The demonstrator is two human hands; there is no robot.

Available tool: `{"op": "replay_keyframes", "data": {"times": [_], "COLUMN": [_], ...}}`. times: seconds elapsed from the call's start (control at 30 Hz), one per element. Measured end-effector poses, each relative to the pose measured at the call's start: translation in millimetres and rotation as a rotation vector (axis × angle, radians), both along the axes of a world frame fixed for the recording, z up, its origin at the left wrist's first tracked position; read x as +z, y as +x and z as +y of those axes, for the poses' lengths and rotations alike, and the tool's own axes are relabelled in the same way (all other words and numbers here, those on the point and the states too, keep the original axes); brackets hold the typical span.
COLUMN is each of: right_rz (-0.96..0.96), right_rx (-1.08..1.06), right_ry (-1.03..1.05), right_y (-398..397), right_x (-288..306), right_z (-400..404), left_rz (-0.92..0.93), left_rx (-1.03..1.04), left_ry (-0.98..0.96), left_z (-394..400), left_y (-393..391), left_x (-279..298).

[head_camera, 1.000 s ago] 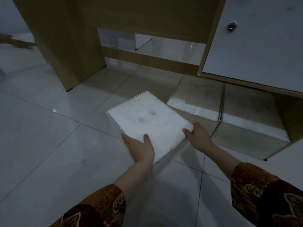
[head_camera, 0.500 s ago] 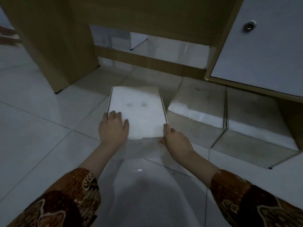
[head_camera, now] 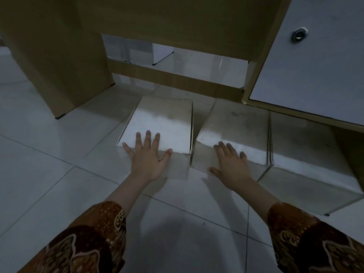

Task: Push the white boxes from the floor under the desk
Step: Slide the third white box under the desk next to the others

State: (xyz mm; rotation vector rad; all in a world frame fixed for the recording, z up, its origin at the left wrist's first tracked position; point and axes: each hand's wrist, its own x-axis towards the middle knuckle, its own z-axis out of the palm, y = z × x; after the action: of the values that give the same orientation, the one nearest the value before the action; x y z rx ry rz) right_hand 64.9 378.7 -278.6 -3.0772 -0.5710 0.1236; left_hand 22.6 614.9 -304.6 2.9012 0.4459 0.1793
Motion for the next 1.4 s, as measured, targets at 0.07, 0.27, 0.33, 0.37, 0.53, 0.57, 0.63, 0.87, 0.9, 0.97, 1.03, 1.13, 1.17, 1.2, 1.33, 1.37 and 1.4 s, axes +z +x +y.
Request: {"op": "replay_keyframes", "data": {"times": [0.07,0.27,0.33,0.37,0.53,0.57,0.63,0.87,0.9,0.97,1.03,1.13,1.17,1.2,1.33,1.37,1.4], "right_rz": [-0.035,-0.068,-0.068,-0.068,-0.085,-0.072,-0.027,0.187,0.179,0.131,0.091,0.051,0.053,0.057,0.11,0.126,0.144], "right_rx": [0.018,0.01,0.018,0.026,0.051,0.057,0.078,0.163,0.164,0.181,0.211,0.2,0.192,0.163,0.063,0.037,0.006], "right_ry": [0.059,0.122,0.131,0.131,0.131,0.128,0.127,0.027,0.028,0.02,-0.007,0.006,0.014,0.03,0.057,0.056,0.052], "right_y": [-5,-3,-1,-1,3,3,2,-8,-14,-30,-42,-65,-70,-79,-104,-107,-109], "right_x": [-2,-9,-10,-11,-17,-17,-14,14,16,23,29,54,62,72,101,106,112], "right_z": [-4,-3,-3,-4,-7,-8,-11,-34,-39,-60,-79,-121,-128,-147,-225,-246,-268], "left_rz": [-0.001,0.043,0.066,0.074,0.093,0.102,0.142,0.135,0.12,0.074,0.02,-0.068,-0.095,-0.125,-0.268,-0.292,-0.31], "left_rx": [-0.031,-0.13,-0.168,-0.184,-0.214,-0.213,-0.209,-0.144,-0.18,-0.281,-0.387,-0.557,-0.602,-0.663,-0.853,-0.896,-0.934], "left_ry": [-0.015,0.018,0.03,0.034,0.08,0.087,0.103,0.027,0.057,0.07,0.065,0.109,0.114,0.114,0.055,0.044,0.035], "left_z": [4,8,12,13,10,10,10,-42,-51,-74,-95,-144,-156,-178,-266,-287,-306], "left_y": [16,53,63,69,86,87,87,41,32,14,1,-18,-22,-27,-49,-54,-57], "left_x": [1,7,10,10,9,10,12,10,11,23,38,69,77,90,130,137,141]}}
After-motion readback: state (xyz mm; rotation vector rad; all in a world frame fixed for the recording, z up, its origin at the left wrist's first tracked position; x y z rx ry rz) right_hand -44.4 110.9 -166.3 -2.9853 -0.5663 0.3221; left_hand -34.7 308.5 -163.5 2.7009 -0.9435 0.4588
